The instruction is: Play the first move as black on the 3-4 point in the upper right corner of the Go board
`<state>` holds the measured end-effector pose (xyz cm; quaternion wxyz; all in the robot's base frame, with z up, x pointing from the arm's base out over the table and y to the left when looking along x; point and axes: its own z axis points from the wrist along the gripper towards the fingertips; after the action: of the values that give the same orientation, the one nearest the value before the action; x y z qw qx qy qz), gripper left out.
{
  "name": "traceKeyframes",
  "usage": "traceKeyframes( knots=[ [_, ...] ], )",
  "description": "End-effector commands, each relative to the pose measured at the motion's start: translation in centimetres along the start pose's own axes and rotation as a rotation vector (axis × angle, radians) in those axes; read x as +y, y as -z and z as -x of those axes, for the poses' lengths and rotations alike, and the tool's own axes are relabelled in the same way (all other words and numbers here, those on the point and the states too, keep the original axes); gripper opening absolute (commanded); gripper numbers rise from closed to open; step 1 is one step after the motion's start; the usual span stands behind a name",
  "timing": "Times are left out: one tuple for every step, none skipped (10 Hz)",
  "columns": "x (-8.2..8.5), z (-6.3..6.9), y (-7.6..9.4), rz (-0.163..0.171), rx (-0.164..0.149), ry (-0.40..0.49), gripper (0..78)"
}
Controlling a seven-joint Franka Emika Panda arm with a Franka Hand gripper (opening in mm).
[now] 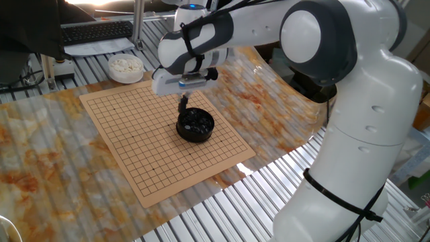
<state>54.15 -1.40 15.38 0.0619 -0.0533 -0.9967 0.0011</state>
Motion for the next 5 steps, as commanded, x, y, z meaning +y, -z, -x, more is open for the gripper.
traceKeyframes(
  knots=[
    [0.2,0.4,0.1,0.063,-0.047,-0.069,1.1],
    [0.3,0.6,0.4,0.103,-0.062,-0.127,1.1],
    [0.5,1.0,0.7,0.110,-0.073,-0.167,1.1],
    [0.6,1.2,0.8,0.111,-0.075,-0.178,1.1],
    [0.9,1.7,1.0,0.114,-0.085,-0.217,1.1]
  ],
)
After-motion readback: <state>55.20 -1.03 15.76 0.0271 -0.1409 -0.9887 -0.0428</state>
